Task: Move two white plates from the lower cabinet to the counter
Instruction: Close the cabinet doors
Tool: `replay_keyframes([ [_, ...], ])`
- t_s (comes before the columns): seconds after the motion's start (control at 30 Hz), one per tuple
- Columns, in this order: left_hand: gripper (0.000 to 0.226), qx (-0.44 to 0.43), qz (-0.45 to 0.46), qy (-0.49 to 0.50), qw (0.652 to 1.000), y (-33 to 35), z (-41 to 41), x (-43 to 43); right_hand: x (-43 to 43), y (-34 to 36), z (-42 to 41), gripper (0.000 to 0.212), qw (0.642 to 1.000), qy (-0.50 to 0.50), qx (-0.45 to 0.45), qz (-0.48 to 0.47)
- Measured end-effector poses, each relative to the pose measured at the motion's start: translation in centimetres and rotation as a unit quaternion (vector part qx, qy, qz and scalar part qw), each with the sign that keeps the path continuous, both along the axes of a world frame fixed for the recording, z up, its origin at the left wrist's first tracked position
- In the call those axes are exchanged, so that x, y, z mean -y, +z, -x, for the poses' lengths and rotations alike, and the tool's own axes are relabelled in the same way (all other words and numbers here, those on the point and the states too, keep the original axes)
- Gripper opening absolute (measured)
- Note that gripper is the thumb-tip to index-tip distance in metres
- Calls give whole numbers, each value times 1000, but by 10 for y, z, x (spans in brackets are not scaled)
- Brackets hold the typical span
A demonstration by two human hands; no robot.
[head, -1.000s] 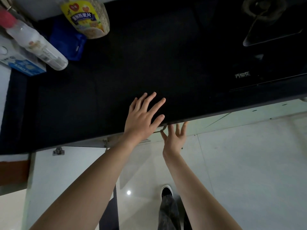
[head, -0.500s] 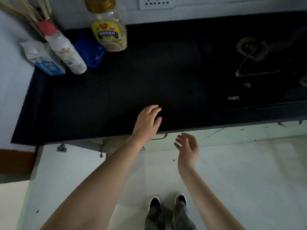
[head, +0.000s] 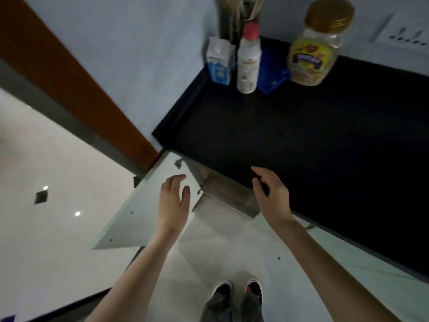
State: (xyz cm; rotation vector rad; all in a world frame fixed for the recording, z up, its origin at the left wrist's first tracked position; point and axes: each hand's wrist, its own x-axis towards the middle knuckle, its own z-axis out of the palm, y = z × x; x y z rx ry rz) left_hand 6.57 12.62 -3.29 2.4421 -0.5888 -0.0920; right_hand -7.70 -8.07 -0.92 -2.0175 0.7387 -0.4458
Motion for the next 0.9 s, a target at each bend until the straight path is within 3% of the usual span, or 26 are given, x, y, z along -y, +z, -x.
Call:
replay_keyframes([
  [0.1,36,0,-25,92,995,-12,-24,-49,11,-17,-35,43,984,120,-72,108],
  [0.17,43,13,-79,163,983,-21,-39,-79,21,-32,-50,50,953,181,-148,194],
  [0.23,52,-15,-149,212,966,-33,-49,-104,30,-46,-56,54,910,210,-210,290],
  [0.3,54,-67,-207,227,949,-46,-53,-124,33,-54,-58,57,894,210,-212,334],
  [0.47,34,-63,-213,207,953,-51,-56,-141,33,-58,-57,61,903,192,-185,336],
  [0.67,34,-125,-231,132,956,-36,-31,-141,33,-57,-56,59,907,197,-164,335],
  [0.8,43,-212,-162,104,958,-33,10,-101,38,-59,-55,58,903,216,-185,323],
  [0.9,47,-272,-62,141,950,-36,39,-59,53,-58,-45,57,898,264,-185,300],
])
